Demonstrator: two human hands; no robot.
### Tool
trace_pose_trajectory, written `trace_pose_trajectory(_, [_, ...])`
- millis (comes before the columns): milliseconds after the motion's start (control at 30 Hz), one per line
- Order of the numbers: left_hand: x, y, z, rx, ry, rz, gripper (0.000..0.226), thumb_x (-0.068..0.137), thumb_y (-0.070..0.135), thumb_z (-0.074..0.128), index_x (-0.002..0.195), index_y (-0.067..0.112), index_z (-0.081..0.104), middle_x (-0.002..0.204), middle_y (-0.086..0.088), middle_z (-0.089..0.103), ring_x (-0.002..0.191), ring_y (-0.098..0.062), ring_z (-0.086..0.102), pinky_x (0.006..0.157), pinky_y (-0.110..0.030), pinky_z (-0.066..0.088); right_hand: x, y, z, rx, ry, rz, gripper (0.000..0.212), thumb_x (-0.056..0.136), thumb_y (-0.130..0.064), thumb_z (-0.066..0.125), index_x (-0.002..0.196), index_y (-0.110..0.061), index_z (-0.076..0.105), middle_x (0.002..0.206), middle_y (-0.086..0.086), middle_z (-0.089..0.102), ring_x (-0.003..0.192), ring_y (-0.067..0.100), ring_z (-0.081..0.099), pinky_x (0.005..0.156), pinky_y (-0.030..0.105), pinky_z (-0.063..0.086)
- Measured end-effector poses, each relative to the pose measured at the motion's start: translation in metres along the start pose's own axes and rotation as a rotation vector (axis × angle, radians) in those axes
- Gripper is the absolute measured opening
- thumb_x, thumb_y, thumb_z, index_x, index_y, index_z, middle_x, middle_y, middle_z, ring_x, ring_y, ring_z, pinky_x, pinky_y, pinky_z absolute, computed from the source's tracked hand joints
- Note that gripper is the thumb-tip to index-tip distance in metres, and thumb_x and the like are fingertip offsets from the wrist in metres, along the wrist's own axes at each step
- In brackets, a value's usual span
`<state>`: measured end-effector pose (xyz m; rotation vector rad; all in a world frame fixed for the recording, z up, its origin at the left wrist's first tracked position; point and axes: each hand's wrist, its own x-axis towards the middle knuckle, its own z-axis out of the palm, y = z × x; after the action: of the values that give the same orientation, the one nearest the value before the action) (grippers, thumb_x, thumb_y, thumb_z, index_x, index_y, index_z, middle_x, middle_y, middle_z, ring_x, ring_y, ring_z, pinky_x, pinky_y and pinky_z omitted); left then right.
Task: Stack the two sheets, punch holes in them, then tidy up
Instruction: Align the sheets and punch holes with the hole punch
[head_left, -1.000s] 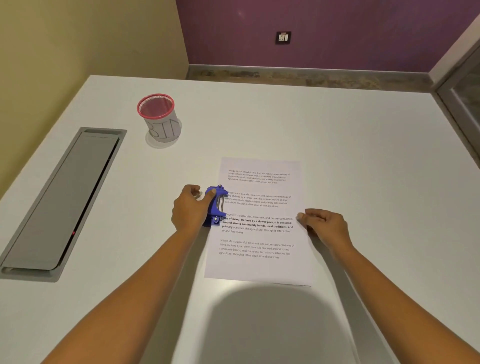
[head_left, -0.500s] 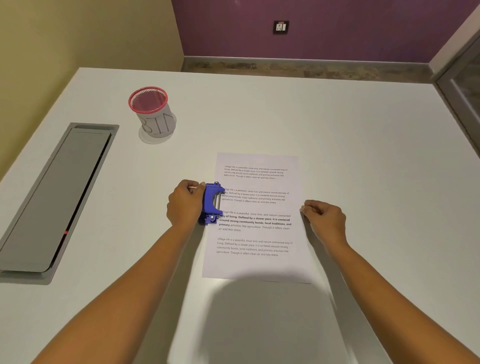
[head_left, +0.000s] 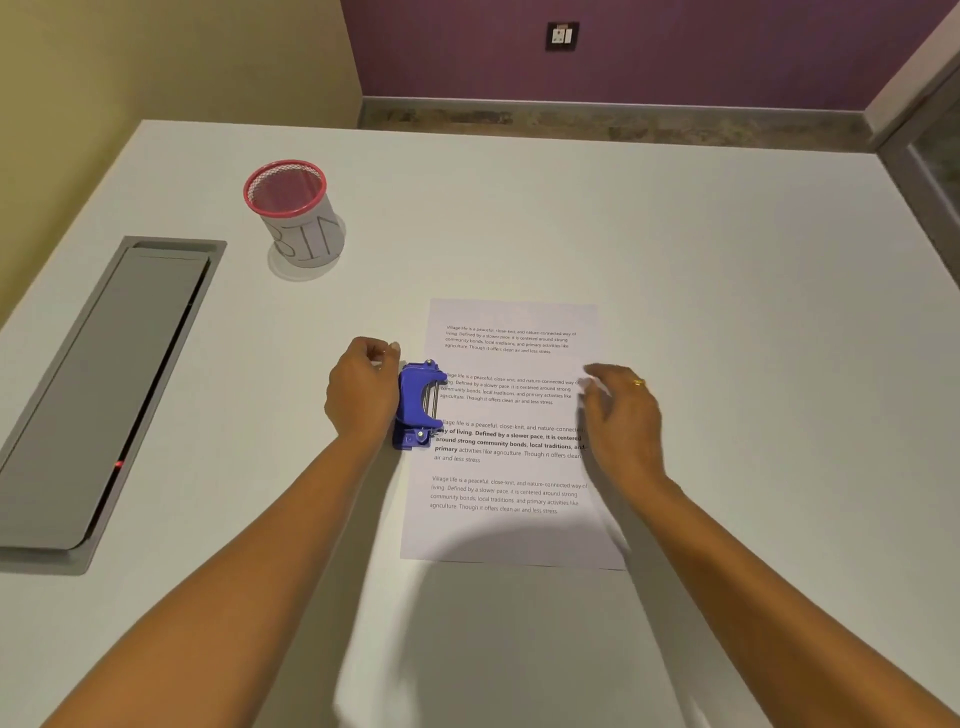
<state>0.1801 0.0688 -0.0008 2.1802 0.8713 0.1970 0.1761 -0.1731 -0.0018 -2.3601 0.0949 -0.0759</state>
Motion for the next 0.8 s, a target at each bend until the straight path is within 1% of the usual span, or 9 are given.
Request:
trace_pose_trajectory(100, [0.002,0.002,0.006,0.001,-0.038,0.066,0.031,0.093,0.035,0.045,0.109,0.010,0.056,0.117,-0.006,0.061,0.117,-0.025,0.047,0.081,-0.037,0.040,0.006,-0.012,0.021,-0.191,-0.099,-0.191,0.039,0.099,-0.022,0.036,0.134,-0.009,0.046,0.149,0.008,0.037,0.140,0.021,0.029,0.115,0.030,0.019])
trace_pose_trajectory(167, [0.003,0.003,0.010,0.015,-0.048,0.088,0.033,0.094,0.034,0.043,0.111,0.009,0.055,0.122,-0.009,0.058,0.122,-0.025,0.041,0.088,-0.040,0.040,0.009,-0.014,0.034,-0.282,-0.163,-0.225,0.047,0.099,-0.027,0.033,0.143,-0.010,0.032,0.156,0.006,0.019,0.145,0.018,0.012,0.119,0.033,0.005])
trace_pose_trajectory(233, [0.004,0.003,0.012,0.031,-0.046,0.101,0.031,0.095,0.031,0.042,0.111,0.009,0.055,0.123,-0.010,0.056,0.124,-0.025,0.040,0.092,-0.044,0.039,0.011,-0.012,0.045,-0.334,-0.205,-0.219,0.053,0.099,-0.034,0.029,0.146,-0.011,0.020,0.158,0.004,0.009,0.146,0.016,0.003,0.118,0.032,-0.002])
trace_pose_trajectory(400, [0.005,0.002,0.016,0.005,-0.049,0.114,0.024,0.094,0.022,0.040,0.109,0.008,0.054,0.121,-0.010,0.056,0.122,-0.026,0.041,0.094,-0.042,0.036,0.011,-0.003,0.057,-0.396,-0.257,-0.210,0.063,0.097,-0.045,0.026,0.148,-0.011,0.012,0.158,0.005,0.007,0.146,0.017,0.001,0.117,0.033,-0.004])
trace_pose_trajectory(533, [0.006,0.002,0.018,-0.052,-0.062,0.145,0.025,0.095,0.019,0.041,0.110,0.004,0.054,0.123,-0.012,0.054,0.124,-0.026,0.039,0.093,-0.027,0.031,0.011,0.003,0.061,-0.441,-0.277,-0.195,0.064,0.097,-0.047,0.024,0.148,-0.011,0.011,0.158,0.005,0.007,0.146,0.016,0.000,0.117,0.032,-0.005])
trace_pose_trajectory(567, [0.006,0.002,0.018,-0.055,-0.068,0.162,0.026,0.095,0.019,0.041,0.112,0.003,0.053,0.124,-0.012,0.053,0.128,-0.027,0.036,0.096,-0.027,0.030,0.012,0.004,0.061,-0.443,-0.275,-0.197,0.064,0.097,-0.047,0.024,0.148,-0.011,0.012,0.158,0.005,0.007,0.146,0.016,0.001,0.117,0.032,-0.005])
trace_pose_trajectory(700, [0.004,0.006,0.022,-0.080,-0.124,0.169,0.029,0.097,0.018,0.039,0.119,0.001,0.049,0.135,-0.010,0.046,0.142,-0.029,0.017,0.110,-0.036,0.023,0.012,0.004,0.062,-0.436,-0.262,-0.206,0.064,0.096,-0.047,0.024,0.147,-0.010,0.014,0.158,0.006,0.010,0.146,0.017,0.004,0.119,0.034,-0.002])
trace_pose_trajectory(767, [0.004,0.007,0.024,-0.090,-0.145,0.171,0.030,0.098,0.017,0.036,0.121,0.001,0.046,0.139,-0.010,0.044,0.144,-0.026,0.010,0.114,-0.034,0.017,0.012,0.003,0.063,-0.441,-0.258,-0.211,0.064,0.096,-0.047,0.024,0.147,-0.010,0.014,0.158,0.006,0.010,0.146,0.017,0.005,0.119,0.034,-0.002])
trace_pose_trajectory(800, [0.004,0.007,0.026,-0.095,-0.150,0.171,0.031,0.098,0.017,0.036,0.122,0.002,0.046,0.140,-0.009,0.043,0.145,-0.025,0.008,0.112,-0.031,0.014,0.012,0.003,0.063,-0.445,-0.257,-0.213,0.064,0.096,-0.047,0.024,0.147,-0.010,0.014,0.158,0.006,0.010,0.146,0.017,0.005,0.119,0.035,-0.002])
